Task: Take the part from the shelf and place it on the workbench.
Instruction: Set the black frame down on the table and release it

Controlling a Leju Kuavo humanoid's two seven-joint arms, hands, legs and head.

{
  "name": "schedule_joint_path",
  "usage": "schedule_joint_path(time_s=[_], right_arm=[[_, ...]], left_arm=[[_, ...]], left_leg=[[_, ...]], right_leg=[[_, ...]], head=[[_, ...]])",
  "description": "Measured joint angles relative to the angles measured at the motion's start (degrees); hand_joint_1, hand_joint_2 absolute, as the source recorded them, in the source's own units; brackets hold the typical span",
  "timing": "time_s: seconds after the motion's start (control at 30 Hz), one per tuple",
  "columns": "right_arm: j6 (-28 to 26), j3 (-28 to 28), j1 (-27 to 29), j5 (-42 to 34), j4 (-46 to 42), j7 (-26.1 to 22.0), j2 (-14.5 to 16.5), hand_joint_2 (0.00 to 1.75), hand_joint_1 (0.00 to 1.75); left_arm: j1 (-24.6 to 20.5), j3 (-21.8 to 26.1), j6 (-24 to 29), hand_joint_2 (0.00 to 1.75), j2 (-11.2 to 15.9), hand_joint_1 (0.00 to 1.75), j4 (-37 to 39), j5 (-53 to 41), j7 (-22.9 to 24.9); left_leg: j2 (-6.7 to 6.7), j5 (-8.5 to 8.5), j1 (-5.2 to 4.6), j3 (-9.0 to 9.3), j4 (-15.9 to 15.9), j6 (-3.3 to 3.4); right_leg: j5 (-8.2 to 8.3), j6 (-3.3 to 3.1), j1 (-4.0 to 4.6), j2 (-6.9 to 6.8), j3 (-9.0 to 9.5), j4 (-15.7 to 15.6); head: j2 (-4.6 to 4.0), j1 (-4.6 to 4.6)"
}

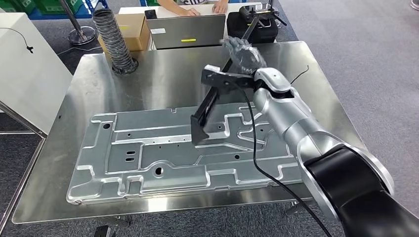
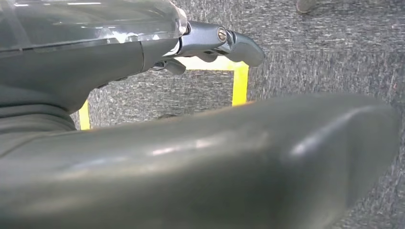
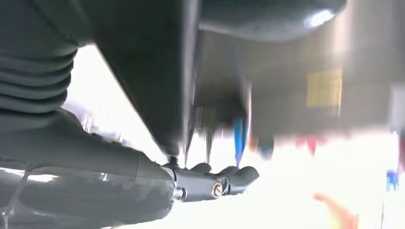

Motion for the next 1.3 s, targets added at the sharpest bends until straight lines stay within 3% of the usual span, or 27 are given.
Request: schedule_joint_path(time_s=[0.07, 0.1, 0.17, 0.23, 0.33, 0.4, 0.47, 0.53, 0.57, 0.6, 0.63, 0.7, 0.77, 0.87, 0.93, 1.03, 1.07, 1.1, 1.13, 1.23, 1.3], right_arm=[[-1.98, -1.41, 0.02, 0.07, -1.71, 0.45, -0.53, 0.00, 0.00], [-1.54, -1.89, 0.20, 0.14, -2.40, 0.59, -0.70, 0.00, 0.00], [-1.34, -2.63, 0.78, -0.08, -3.74, 0.29, -0.87, 0.00, 0.00], [-5.36, -4.29, 2.31, -2.72, -6.58, -2.41, -1.14, 0.00, 0.00], [-21.41, -9.60, 7.31, -10.47, -17.28, -8.74, -2.40, 0.00, 0.00], [-28.36, -12.91, 9.91, -14.53, -25.59, -11.39, -3.58, 0.00, 0.00], [-30.35, -15.41, 11.74, -16.90, -32.60, -13.91, -4.74, 0.00, 0.00], [-31.23, -16.95, 13.47, -17.82, -37.24, -15.80, -5.44, 0.00, 0.00], [-31.55, -17.45, 14.41, -17.99, -39.04, -16.34, -5.71, 0.00, 0.00], [-31.70, -17.82, 15.26, -18.09, -40.50, -16.62, -5.91, 0.00, 0.00], [-31.73, -18.08, 15.93, -18.11, -41.66, -16.76, -6.10, 0.00, 0.00], [-31.78, -18.57, 16.63, -18.16, -43.61, -16.91, -6.39, 0.00, 0.00], [-31.83, -18.96, 16.73, -18.27, -45.01, -17.15, -6.54, 0.00, 0.00], [-31.85, -19.12, 16.86, -18.17, -45.86, -17.68, -6.64, 0.00, 0.00], [-31.84, -19.12, 16.89, -17.89, -45.94, -17.88, -6.69, 0.00, 0.00], [-31.83, -19.12, 17.04, -17.64, -45.63, -17.97, -6.71, 0.00, 0.00], [-31.83, -19.12, 17.17, -17.53, -45.43, -17.98, -6.71, 0.00, 0.00], [-31.83, -19.12, 17.29, -17.43, -45.26, -18.00, -6.71, 0.00, 0.00], [-31.83, -19.12, 17.36, -17.37, -45.10, -18.00, -6.71, 0.00, 0.00], [-31.83, -19.12, 17.34, -17.45, -44.86, -17.95, -6.71, 0.00, 0.00], [-31.83, -19.10, 17.29, -17.61, -44.73, -17.88, -6.71, 0.00, 0.00]], left_arm=[[0.31, 0.11, -0.08, 0.00, -0.02, 0.00, 0.00, 0.01, -0.17], [0.41, 0.19, -0.10, 0.00, -0.02, 0.00, 0.00, 0.01, -0.25], [0.41, 0.37, -0.12, 0.00, -0.02, 0.00, -0.01, 0.01, -0.40], [0.32, 0.54, 0.00, 0.00, -0.05, 0.00, -0.01, 0.01, -0.54], [0.61, 0.85, 0.42, 0.00, -0.21, 0.00, 0.00, -0.02, -0.80], [0.95, 0.96, 0.60, 0.00, -0.38, 0.00, -0.01, -0.03, -1.06], [1.07, 1.04, 0.67, 0.00, -0.50, 0.00, -0.01, -0.11, -1.44], [1.06, 1.12, 0.67, 0.00, -0.51, 0.00, 0.00, -0.28, -1.69], [1.04, 1.15, 0.67, 0.00, -0.54, 0.00, 0.00, -0.37, -1.73], [1.02, 1.19, 0.66, 0.00, -0.57, 0.00, 0.00, -0.41, -1.74], [0.97, 1.21, 0.66, 0.00, -0.61, 0.00, 0.00, -0.43, -1.75], [0.84, 1.25, 0.64, 0.00, -0.71, 0.00, 0.00, -0.44, -1.78], [0.74, 1.28, 0.58, 0.00, -0.81, 0.00, 0.00, -0.43, -1.82], [0.71, 1.37, 0.54, 0.00, -0.87, 0.00, -0.01, -0.43, -1.95], [0.64, 1.44, 0.54, 0.00, -0.89, 0.00, -0.01, -0.43, -2.22], [0.77, 1.71, 0.54, 0.00, -0.91, 0.00, 0.00, -0.38, -2.55], [0.85, 1.86, 0.54, 0.00, -0.91, 0.00, 0.00, -0.34, -2.60], [0.92, 2.01, 0.54, 0.00, -0.91, 0.00, 0.00, -0.29, -2.64], [0.95, 2.14, 0.54, 0.00, -0.90, 0.00, -0.01, -0.24, -2.70], [0.93, 2.40, 0.54, 0.00, -0.85, 0.00, -0.01, -0.11, -2.93], [0.96, 2.47, 0.54, 0.00, -0.85, 0.00, 0.00, -0.08, -3.07]], left_leg=[[0.01, -1.74, 0.06, -2.74, 5.94, -0.19], [0.01, -1.01, 0.07, -2.86, 6.05, -0.21], [0.05, 3.10, 0.14, -0.07, -0.37, -0.08], [0.09, 5.79, 0.07, 3.21, -7.37, 0.26], [-0.19, 5.81, -0.16, 3.96, -9.56, 1.13], [-0.33, 5.91, -0.07, 4.08, -9.83, 1.89], [-0.32, 6.00, 0.11, 4.27, -10.13, 2.50], [-0.22, 5.94, 0.06, 4.30, -10.12, 2.73], [-0.15, 5.91, 0.03, 4.32, -10.11, 2.76], [-0.09, 5.89, 0.00, 4.35, -10.10, 2.79], [-0.07, 5.87, -0.03, 4.38, -10.09, 2.78], [-0.09, 5.82, -0.16, 4.45, -10.06, 2.72], [-0.15, 5.77, -0.37, 4.40, -10.01, 2.41], [-0.13, 5.70, -0.37, 4.42, -10.14, 1.56], [-0.09, 4.34, -0.38, 3.81, -8.46, 1.01], [-0.04, -0.76, -0.18, -0.55, 1.51, 0.46], [-0.03, -1.73, -0.13, -1.99, 4.56, 0.34], [-0.03, -1.63, -0.11, -2.64, 5.82, 0.25], [-0.02, -0.38, -0.10, -2.16, 4.68, 0.22], [0.06, 4.82, -0.15, 3.01, -6.27, 0.55], [0.03, 5.39, -0.30, 4.51, -9.57, 1.09]], right_leg=[[-0.10, -0.12, 0.10, 0.01, 0.14, 0.02], [-0.17, -0.12, 0.12, 0.06, 0.25, 0.05], [-0.44, 0.10, 0.11, 0.20, 0.44, 0.30], [-0.76, 0.59, 0.35, 0.29, 0.25, 0.75], [-0.92, 1.42, 0.54, 0.01, -0.06, 0.97], [-1.82, 2.09, 0.33, -0.19, -0.18, 1.75], [-4.72, 2.71, 0.15, -0.19, -2.08, 6.31], [-8.25, 3.07, 0.11, -0.18, -5.87, 14.18], [-8.95, 3.13, 0.10, -0.18, -7.29, 16.90], [-8.57, 3.09, 0.10, -0.18, -7.71, 17.55], [-7.28, 2.97, 0.11, -0.18, -7.10, 16.10], [-3.43, 2.42, 0.22, -0.18, -3.22, 8.07], [-1.22, 1.85, 0.53, -0.20, -0.20, 1.75], [-0.86, 1.25, 0.62, -0.22, 0.35, 0.43], [-0.53, 0.63, 0.28, -0.32, 0.72, -0.22], [-0.41, 0.12, 0.22, -0.41, 0.92, -0.48], [-0.44, 0.09, 0.25, -0.40, 0.92, -0.43], [-0.48, 0.09, 0.26, -0.37, 0.92, -0.35], [-0.55, 0.13, 0.24, -0.34, 0.94, -0.24], [-1.05, 0.63, 0.29, -0.28, 0.90, 0.43], [-1.17, 1.14, 0.44, -0.26, 0.58, 0.79]], head=[[0.00, 0.02], [0.00, 0.01], [0.00, -0.01], [0.00, 0.01], [0.00, 0.03], [0.00, 0.09], [0.00, 0.34], [0.00, 0.50], [0.00, 0.50], [0.00, 0.51], [0.00, 0.51], [0.00, 0.51], [0.00, 0.47], [0.00, 0.45], [0.00, 0.38], [0.00, 0.20], [0.00, 0.22], [0.00, 0.21], [0.00, 0.20], [0.00, 0.22], [0.00, 0.25]])
